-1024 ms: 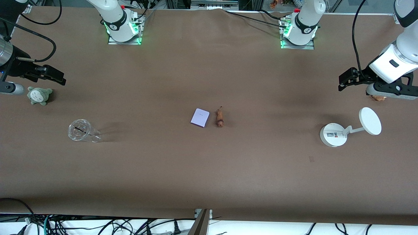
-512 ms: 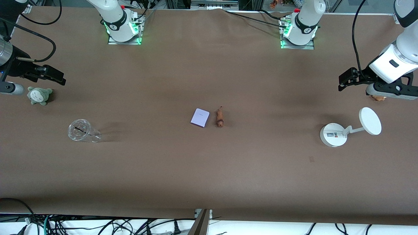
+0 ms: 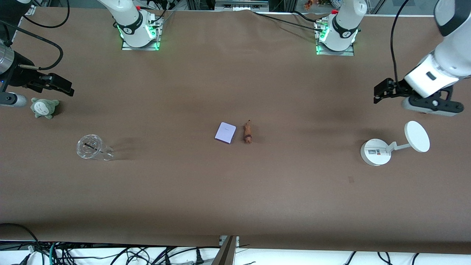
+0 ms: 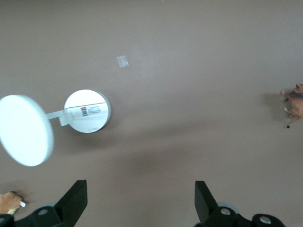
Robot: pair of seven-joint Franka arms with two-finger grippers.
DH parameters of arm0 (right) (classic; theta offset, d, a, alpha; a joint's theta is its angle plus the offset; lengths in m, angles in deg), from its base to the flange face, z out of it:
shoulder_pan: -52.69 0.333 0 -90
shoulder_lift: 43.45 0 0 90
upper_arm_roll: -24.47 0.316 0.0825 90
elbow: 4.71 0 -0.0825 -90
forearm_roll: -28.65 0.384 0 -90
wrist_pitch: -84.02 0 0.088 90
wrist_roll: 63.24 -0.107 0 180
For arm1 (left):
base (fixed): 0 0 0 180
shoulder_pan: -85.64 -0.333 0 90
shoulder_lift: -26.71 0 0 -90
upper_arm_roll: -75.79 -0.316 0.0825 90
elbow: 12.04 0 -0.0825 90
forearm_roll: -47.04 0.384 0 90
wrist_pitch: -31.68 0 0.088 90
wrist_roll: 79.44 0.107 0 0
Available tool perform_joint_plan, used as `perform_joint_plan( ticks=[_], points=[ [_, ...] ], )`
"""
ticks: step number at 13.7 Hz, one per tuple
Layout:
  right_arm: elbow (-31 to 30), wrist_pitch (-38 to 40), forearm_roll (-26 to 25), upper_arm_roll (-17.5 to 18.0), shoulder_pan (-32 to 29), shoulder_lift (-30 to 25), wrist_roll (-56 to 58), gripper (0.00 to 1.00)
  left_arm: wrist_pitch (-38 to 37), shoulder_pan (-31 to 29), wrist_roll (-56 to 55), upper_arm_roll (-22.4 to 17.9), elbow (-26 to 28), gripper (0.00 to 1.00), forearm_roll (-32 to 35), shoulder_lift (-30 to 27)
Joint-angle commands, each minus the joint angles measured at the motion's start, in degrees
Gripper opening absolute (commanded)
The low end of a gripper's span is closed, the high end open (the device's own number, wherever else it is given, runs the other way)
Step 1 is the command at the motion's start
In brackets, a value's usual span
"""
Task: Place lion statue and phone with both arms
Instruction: 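Move the left gripper toward the brown lion statue beside the phone, then grasp the lion statue with the left gripper while the right gripper reaches out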
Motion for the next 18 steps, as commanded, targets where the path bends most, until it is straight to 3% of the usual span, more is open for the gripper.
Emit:
perform_joint_plan(
  ticks=[1, 5, 9, 18],
  points=[
    [1.51, 0.90, 0.54, 0.27, -0.69, 0.64, 0.84, 1.00, -1.96, 1.99, 0.09, -0.29, -1.27, 1.00, -3.20, 4.33],
    [1.51, 0.72, 0.62, -0.35, -0.69, 2.04, 0.75, 1.00, -1.02, 8.57, -0.79, -0.29, -1.18, 1.00, -6.53, 9.96],
    [1.33, -1.21, 0.71, -0.17, -0.43, 3.71, 0.14, 1.00, 11.70, 15.70, -4.46, -0.29, -1.00, 1.00, -8.13, 15.41],
    [1.86, -2.53, 0.27, -0.08, -0.08, 7.23, 1.02, 1.00, 37.55, 31.52, -38.82, -0.47, -0.39, 1.00, -7.17, 27.80]
  ],
)
